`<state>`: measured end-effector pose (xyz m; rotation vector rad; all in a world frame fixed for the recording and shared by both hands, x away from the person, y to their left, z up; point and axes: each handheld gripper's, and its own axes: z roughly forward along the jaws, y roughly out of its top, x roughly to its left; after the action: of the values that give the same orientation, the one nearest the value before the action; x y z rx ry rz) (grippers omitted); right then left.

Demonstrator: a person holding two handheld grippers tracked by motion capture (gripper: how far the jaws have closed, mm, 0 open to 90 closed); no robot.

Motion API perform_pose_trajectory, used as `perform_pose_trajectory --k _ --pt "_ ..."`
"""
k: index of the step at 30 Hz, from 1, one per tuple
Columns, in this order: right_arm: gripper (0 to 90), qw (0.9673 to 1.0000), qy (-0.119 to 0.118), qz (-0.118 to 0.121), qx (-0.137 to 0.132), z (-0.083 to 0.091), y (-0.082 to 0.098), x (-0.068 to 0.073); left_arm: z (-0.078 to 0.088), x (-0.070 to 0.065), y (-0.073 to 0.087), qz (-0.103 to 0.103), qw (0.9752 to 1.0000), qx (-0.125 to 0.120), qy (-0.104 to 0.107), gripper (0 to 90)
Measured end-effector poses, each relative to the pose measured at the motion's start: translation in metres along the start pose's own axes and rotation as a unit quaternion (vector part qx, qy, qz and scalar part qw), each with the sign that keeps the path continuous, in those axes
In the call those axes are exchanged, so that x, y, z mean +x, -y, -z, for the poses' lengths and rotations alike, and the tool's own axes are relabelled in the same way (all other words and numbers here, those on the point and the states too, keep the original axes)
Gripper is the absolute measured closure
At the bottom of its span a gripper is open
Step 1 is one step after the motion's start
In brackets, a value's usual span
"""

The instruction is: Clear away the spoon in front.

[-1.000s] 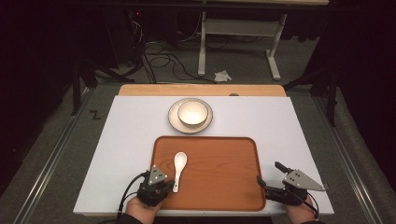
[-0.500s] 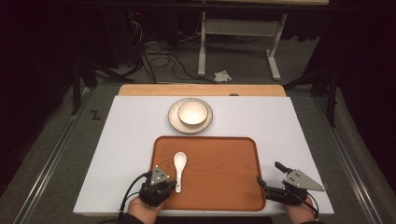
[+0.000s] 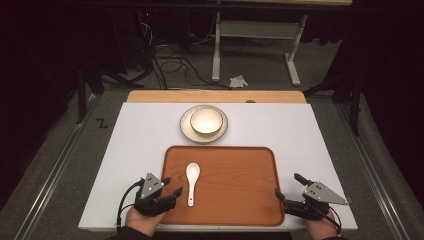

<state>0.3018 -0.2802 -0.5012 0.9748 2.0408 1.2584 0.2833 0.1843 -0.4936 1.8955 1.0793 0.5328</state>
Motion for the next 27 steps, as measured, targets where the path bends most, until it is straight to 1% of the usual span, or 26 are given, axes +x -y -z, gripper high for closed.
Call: perform_pose_trajectory --k 1,2,3,4,5,6,7,8,9,10,12,13,14,15,17,20,21,22,25,27 --pt "15.2 1.0 0.0 0.0 0.0 0.0 0.0 0.0 0.004 0.005 0.0 -0.001 1.0 -0.007 -0.007 36.5" --pt "15.2 1.0 0.001 -0.002 0.0 0.0 0.0 0.0 0.005 0.008 0.001 0.0 0.9999 -0.01 -0.01 28.1" --pt "15.2 1.0 0.001 -0.004 0.001 0.0 0.0 0.0 0.009 0.015 0.001 0.003 0.9997 -0.015 -0.02 25.1" --pt "15.2 1.0 0.001 -0.005 0.001 0.0 0.0 0.0 0.012 0.019 0.002 0.007 0.9994 -0.02 -0.027 22.0" --pt "15.2 1.0 0.001 -0.004 0.001 0.0 0.0 0.0 0.014 0.022 0.002 0.008 0.9992 -0.021 -0.032 19.4" --pt "15.2 1.0 0.0 -0.002 0.0 0.0 0.0 0.0 0.014 0.022 0.002 0.008 0.9992 -0.021 -0.032 15.7" --pt "15.2 1.0 -0.001 0.001 0.001 -0.001 0.001 0.0 0.022 0.032 0.003 0.018 0.9986 -0.029 -0.041 13.4" --pt "15.2 1.0 -0.001 0.002 0.001 -0.001 0.001 0.0 0.022 0.032 0.003 0.018 0.9986 -0.029 -0.041 10.6" --pt "15.2 1.0 -0.001 0.002 0.001 -0.001 0.001 0.0 0.025 0.037 0.003 0.022 0.9982 -0.032 -0.045 10.6" --pt "15.2 1.0 -0.002 0.001 0.001 -0.001 0.001 0.0 0.029 0.042 0.004 0.024 0.998 -0.035 -0.048 7.4" --pt "15.2 1.0 -0.001 -0.001 0.002 -0.001 0.001 0.0 0.034 0.047 0.005 0.026 0.9977 -0.036 -0.051 2.0" --pt "15.2 1.0 0.001 -0.002 0.001 -0.001 0.001 -0.001 0.038 0.052 0.008 0.026 0.9975 -0.035 -0.057 0.0" --pt "15.2 1.0 0.001 -0.002 0.001 -0.001 0.001 -0.001 0.038 0.052 0.008 0.026 0.9975 -0.035 -0.057 0.0" --pt "15.2 1.0 0.001 -0.003 0.0 0.0 0.001 -0.001 0.04 0.055 0.009 0.03 0.9971 -0.037 -0.06 0.0" --pt "15.2 1.0 0.001 -0.003 0.001 -0.001 0.001 -0.001 0.04 0.056 0.01 0.035 0.9969 -0.041 -0.057 0.0" --pt "15.2 1.0 0.0 -0.005 0.004 -0.002 0.001 0.0 0.039 0.054 0.009 0.034 0.9971 -0.04 -0.055 0.0" --pt "15.2 1.0 0.0 -0.003 0.004 -0.002 0.001 0.0 0.037 0.053 0.009 0.033 0.9975 -0.04 -0.049 0.0" --pt "15.2 1.0 0.0 -0.003 0.004 -0.002 0.001 0.0 0.037 0.053 0.009 0.033 0.9975 -0.04 -0.049 0.0" --pt "15.2 1.0 0.0 -0.002 0.003 -0.002 0.001 0.0 0.034 0.052 0.011 0.031 0.9982 -0.028 -0.042 0.0" --pt "15.2 1.0 0.0 -0.001 0.0 -0.002 0.001 -0.001 0.034 0.052 0.011 0.034 0.9982 -0.028 -0.041 0.0"
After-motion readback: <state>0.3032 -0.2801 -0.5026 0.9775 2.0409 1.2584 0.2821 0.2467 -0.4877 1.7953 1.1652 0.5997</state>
